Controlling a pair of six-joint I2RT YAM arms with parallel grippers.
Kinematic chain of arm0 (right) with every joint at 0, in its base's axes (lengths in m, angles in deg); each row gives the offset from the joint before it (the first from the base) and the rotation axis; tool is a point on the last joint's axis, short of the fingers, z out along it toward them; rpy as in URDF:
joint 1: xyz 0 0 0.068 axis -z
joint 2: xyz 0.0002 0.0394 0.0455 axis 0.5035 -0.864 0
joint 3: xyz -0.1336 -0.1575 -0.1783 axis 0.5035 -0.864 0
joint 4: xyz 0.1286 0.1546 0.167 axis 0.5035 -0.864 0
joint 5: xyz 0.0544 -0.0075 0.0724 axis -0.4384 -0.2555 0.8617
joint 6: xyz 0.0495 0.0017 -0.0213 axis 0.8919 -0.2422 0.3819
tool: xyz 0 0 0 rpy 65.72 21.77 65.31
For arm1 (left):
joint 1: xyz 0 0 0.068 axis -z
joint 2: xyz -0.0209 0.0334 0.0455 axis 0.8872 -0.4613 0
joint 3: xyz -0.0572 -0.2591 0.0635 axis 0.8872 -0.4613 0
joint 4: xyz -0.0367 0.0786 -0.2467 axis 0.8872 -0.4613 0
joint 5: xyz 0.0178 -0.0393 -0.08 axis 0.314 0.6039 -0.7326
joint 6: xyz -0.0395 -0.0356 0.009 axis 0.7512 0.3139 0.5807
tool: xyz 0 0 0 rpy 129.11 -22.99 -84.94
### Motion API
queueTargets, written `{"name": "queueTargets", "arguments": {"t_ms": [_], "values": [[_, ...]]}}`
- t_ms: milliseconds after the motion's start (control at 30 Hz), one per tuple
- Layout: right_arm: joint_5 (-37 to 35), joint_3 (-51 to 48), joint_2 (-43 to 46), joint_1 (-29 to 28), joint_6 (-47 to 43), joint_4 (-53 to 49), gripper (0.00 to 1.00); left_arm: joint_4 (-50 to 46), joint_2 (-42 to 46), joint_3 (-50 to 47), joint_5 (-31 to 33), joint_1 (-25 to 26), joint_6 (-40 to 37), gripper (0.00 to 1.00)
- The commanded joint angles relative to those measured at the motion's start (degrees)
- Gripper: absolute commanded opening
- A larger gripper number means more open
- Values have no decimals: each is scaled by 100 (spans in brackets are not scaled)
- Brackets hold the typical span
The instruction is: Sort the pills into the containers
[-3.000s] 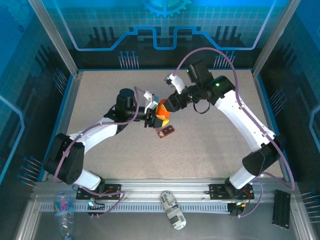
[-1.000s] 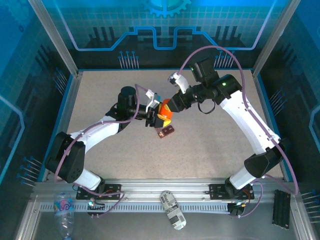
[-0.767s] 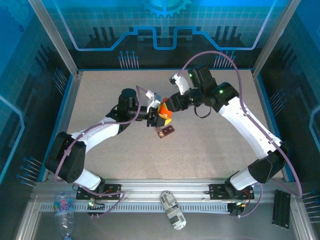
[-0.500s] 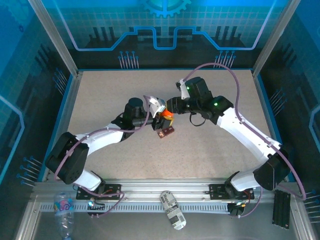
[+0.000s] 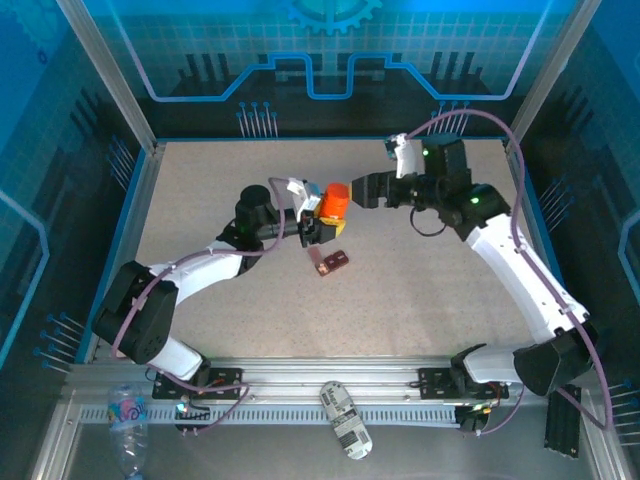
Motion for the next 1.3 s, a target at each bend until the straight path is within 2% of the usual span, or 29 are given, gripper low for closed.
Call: {"name": "queueTargets", "arguments": {"t_ms": [0, 133, 300, 500, 567, 700, 800, 833, 900, 967, 1033, 1100, 1200, 1267], "values": [[924, 711, -282, -52, -1373, -1162, 85, 316, -79, 350, -1509, -87, 411, 0], [781, 1412, -701, -205, -1930, -1906, 86, 174, -184, 551, -1959, -93, 597, 0], [523, 1870, -1019, -492, -2131, -2225, 86, 142, -230, 629, -2064, -93, 665, 0], [437, 1925, -1189, -678, -2132, -2279, 82, 111, -228, 643, -2073, -93, 656, 0], [438, 1896, -1216, -716, -2140, -2297, 77, 99, -217, 642, -2070, -93, 654, 0], [424, 1720, -1201, -730, -2005, -2190, 49, 74, -203, 633, -2061, -93, 610, 0], [282, 1451, -1092, -743, -1612, -1897, 38, 29, -170, 627, -1990, -93, 533, 0], [193, 1304, -1049, -757, -1354, -1719, 33, 29, -143, 609, -1899, -93, 487, 0], [-296, 909, -914, -865, -659, -1278, 31, -28, -69, 545, -1541, -52, 322, 0], [-891, 384, -745, -1059, 96, -702, 30, -241, 73, 438, -829, 92, -115, 0], [-1760, -116, -611, -1334, 866, -159, 30, -650, 219, 371, 97, 390, -850, 0], [-2315, -577, -494, -1528, 1420, 417, 31, -738, 265, 293, 951, 700, -1287, 0], [-2583, -894, -490, -1624, 1915, 1016, 31, -49, 180, 19, 1730, 1010, -1272, 0], [-2452, -844, -582, -1570, 1854, 1095, 36, 460, 62, -117, 1885, 1040, -1010, 0]]}}
